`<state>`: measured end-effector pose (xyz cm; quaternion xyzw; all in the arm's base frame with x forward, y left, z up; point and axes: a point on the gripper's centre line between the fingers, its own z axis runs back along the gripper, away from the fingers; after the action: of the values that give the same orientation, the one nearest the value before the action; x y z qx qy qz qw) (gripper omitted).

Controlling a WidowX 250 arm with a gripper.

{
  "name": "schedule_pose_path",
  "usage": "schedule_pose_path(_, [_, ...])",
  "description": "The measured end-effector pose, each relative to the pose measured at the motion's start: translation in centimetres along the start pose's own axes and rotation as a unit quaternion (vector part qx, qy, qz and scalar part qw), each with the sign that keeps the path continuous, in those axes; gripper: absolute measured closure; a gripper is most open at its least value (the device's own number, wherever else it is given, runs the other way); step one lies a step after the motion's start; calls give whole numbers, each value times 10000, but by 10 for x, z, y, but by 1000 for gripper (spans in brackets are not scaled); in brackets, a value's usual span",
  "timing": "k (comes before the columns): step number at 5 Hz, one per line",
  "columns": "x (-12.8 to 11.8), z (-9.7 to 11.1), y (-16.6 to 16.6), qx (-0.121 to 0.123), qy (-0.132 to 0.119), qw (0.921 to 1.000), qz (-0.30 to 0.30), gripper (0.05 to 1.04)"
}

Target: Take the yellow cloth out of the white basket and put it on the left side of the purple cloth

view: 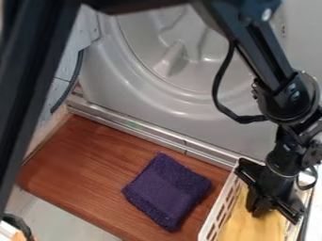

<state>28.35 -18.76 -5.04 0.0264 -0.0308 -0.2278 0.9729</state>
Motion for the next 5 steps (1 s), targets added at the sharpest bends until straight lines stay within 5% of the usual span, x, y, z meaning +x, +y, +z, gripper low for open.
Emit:
schedule_pose_path(3, [23,97,-17,207,-1758,9831,-461,1033])
schedule_pose_path(5, [-23,161,14,416,-2383,9703,-43,1033])
